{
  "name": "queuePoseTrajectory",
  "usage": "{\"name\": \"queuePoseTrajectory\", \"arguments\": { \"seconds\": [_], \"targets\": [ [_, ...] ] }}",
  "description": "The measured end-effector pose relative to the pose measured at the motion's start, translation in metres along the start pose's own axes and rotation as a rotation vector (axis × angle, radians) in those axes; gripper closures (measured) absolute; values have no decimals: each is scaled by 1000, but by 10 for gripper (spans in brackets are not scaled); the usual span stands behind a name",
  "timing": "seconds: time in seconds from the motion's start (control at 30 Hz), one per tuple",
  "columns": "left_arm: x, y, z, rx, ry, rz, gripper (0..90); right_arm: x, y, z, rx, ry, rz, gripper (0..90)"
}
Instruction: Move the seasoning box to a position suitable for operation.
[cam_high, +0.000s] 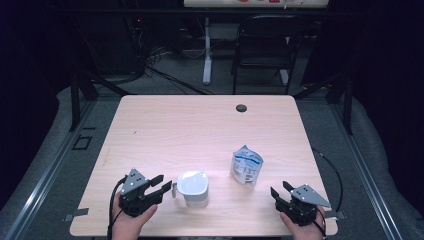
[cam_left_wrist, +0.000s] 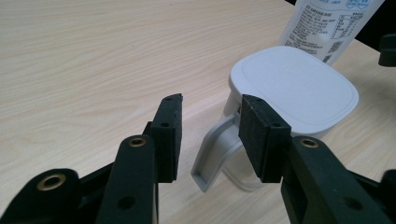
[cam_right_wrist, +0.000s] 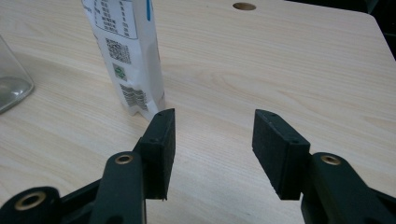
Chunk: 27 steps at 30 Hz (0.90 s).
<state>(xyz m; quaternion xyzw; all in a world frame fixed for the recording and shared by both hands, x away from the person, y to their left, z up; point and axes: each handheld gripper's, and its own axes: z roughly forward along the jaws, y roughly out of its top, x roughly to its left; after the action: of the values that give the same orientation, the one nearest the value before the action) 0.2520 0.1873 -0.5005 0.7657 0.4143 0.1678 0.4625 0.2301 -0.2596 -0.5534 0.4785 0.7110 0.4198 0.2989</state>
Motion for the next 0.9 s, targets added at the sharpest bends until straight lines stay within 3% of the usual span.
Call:
{"name": "queuePoseTrajectory", "arguments": {
  "seconds": [0.13, 0.33, 0.47, 0.77, 0.9],
  "targets": [
    [-4, 7, 3, -8, -18, 1, 582, 6, 1, 0, -6, 0, -12, 486],
    [-8, 20, 4, 1, -27, 36, 551, 7, 1, -5, -18, 7, -24, 481],
    [-9, 22, 5, 13, -17, 63, 583, 5, 0, -6, -20, 9, -12, 482],
    [-9, 25, 8, 23, -18, 62, 572, 8, 0, -7, -11, 27, -13, 482],
    [-6, 21, 12, 53, -8, 61, 568, 10, 1, -9, -9, 37, -12, 483]
  ]
}}
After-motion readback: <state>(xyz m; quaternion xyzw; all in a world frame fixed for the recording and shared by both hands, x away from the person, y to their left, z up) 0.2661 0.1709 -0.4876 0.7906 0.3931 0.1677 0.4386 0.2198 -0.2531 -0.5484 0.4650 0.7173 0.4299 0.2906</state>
